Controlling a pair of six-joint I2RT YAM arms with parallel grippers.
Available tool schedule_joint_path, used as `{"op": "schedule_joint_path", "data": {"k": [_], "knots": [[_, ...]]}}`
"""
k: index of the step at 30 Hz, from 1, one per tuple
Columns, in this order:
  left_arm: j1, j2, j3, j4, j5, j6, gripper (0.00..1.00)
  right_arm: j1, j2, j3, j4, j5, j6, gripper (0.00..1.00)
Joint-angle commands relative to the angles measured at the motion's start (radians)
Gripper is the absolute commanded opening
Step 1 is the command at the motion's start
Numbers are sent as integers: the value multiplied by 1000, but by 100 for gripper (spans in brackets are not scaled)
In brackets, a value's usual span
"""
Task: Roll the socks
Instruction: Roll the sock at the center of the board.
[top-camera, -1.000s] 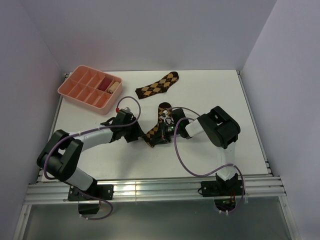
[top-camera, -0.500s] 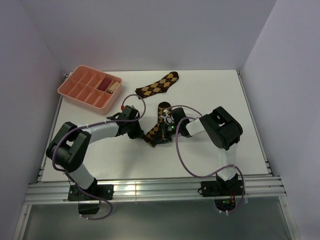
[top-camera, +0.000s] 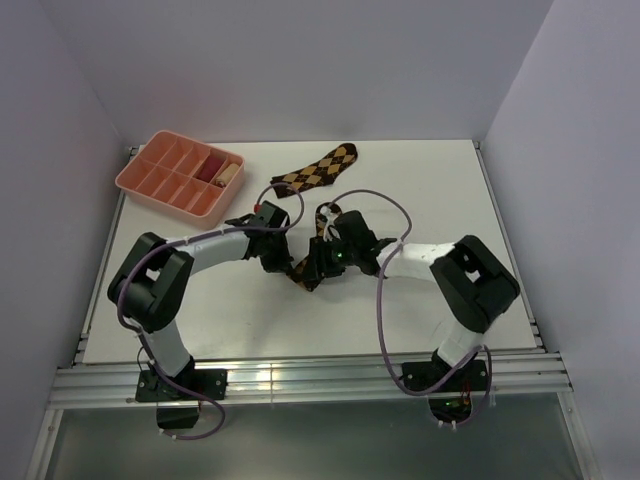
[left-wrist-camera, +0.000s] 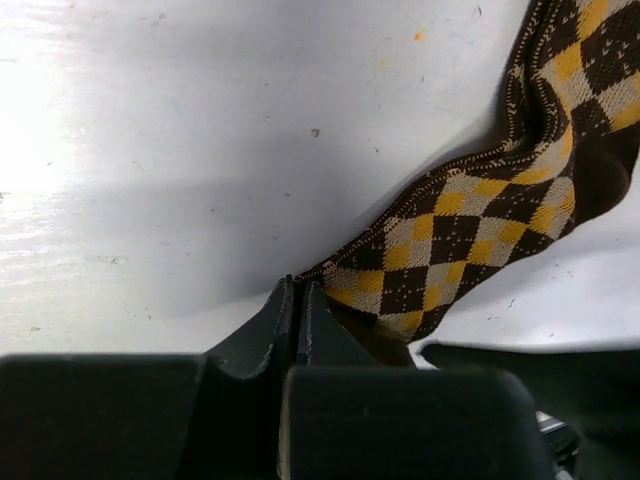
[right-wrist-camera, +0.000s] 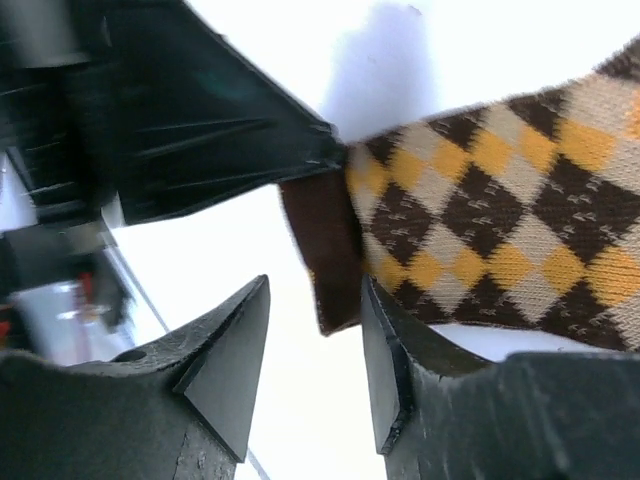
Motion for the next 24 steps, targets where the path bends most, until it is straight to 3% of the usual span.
{"op": "schedule_joint_path", "data": {"k": [1, 8, 18, 21, 22, 24], "knots": [[-13, 38, 44, -62, 2, 50, 0, 54, -93, -7, -45, 218, -160, 50], [-19, 63, 87, -90, 7, 69, 0, 186, -127, 26, -70, 479, -303, 53], [-20, 81, 103, -103, 8, 78, 0, 289, -38, 34, -61, 583, -348, 47], [-20, 86, 105, -105, 10, 75, 0, 295, -26, 33, -64, 597, -343, 36], [-20, 84, 106, -106, 7, 73, 0, 295, -24, 33, -65, 596, -340, 26], [-20, 77, 106, -106, -1, 70, 1, 294, -28, 23, -67, 585, -323, 15]]}}
